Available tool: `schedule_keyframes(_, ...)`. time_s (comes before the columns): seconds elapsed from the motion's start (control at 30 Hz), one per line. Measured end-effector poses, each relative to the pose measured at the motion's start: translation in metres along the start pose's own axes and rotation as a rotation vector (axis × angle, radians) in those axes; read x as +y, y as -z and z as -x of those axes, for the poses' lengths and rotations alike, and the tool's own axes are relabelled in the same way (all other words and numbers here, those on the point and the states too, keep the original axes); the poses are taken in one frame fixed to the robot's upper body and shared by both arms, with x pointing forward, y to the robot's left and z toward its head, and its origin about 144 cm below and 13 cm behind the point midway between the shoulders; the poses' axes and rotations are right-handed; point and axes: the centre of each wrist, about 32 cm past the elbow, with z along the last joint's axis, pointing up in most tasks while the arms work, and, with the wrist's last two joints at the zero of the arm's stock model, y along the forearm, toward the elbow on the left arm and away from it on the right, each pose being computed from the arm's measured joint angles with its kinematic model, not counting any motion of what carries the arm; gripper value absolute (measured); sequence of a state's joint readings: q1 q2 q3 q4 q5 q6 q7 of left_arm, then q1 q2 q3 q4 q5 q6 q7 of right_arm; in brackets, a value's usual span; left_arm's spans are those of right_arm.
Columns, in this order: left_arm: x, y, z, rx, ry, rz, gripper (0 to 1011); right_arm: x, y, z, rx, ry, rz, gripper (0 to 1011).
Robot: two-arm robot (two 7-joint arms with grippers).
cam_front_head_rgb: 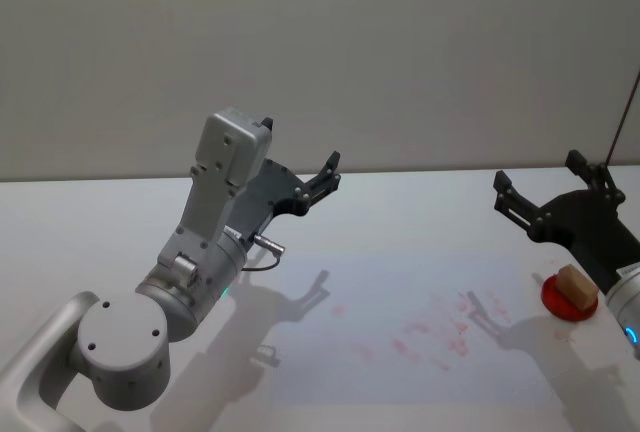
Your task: Use the one hand to pick up the stamp and affix it onto the A4 paper.
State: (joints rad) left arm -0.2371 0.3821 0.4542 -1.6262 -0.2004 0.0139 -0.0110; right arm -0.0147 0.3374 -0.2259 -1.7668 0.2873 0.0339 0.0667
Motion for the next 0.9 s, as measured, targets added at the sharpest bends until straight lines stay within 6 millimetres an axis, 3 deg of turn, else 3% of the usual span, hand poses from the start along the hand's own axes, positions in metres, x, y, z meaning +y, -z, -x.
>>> schedule_keyframes(0.9,0.0000,0.0000,0.0000,0.000,0.000,0.000,1001,0.0042,-0.0005,-0.0025,0.001,-0.009,-0.004,1001)
